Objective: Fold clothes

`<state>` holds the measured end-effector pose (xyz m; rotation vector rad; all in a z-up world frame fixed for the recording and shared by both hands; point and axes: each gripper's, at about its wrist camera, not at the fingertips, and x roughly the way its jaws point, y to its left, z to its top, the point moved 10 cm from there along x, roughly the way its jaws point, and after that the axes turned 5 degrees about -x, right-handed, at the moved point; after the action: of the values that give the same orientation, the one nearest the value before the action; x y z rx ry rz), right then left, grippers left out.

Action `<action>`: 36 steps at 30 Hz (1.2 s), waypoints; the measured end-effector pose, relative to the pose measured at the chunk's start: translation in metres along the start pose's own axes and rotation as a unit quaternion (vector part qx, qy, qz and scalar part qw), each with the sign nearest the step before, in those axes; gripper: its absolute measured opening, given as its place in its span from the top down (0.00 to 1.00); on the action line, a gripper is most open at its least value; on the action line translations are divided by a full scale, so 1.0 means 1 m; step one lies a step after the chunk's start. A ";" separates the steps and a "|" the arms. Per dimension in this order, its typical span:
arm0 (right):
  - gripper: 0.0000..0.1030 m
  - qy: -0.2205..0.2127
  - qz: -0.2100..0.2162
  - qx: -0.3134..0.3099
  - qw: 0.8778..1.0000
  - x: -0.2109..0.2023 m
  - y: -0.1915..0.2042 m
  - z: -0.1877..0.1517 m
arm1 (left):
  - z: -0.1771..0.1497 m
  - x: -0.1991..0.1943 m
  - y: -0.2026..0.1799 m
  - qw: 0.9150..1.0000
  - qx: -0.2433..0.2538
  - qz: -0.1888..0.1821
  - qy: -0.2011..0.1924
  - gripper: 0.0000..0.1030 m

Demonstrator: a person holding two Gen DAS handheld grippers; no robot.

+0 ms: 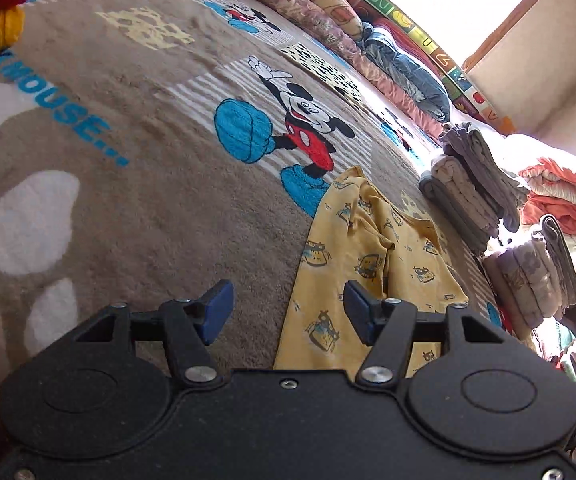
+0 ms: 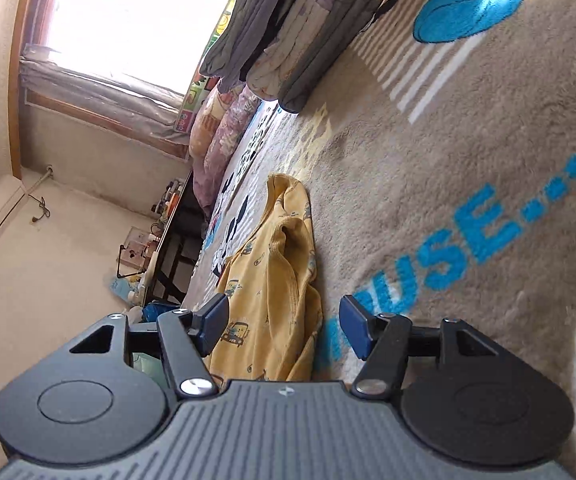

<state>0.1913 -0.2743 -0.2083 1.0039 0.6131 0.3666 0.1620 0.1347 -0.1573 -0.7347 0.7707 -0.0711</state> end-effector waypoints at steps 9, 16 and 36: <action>0.27 -0.004 -0.011 -0.017 1.000 0.012 0.004 -0.007 | -0.078 -0.021 0.015 0.989 -0.134 -0.035 0.042 0.42; 0.18 0.014 -0.006 -0.056 0.998 0.014 0.010 -0.016 | -0.086 -0.018 0.006 0.988 -0.147 -0.024 0.026 0.45; 0.15 0.034 0.009 -0.090 0.995 0.006 0.009 -0.027 | -0.039 -0.023 -0.009 0.993 -0.046 0.076 -0.076 0.92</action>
<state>0.1792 -0.2489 -0.2130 0.8269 0.6202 0.4656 0.1218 0.1124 -0.1567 -0.7571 0.6860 0.1575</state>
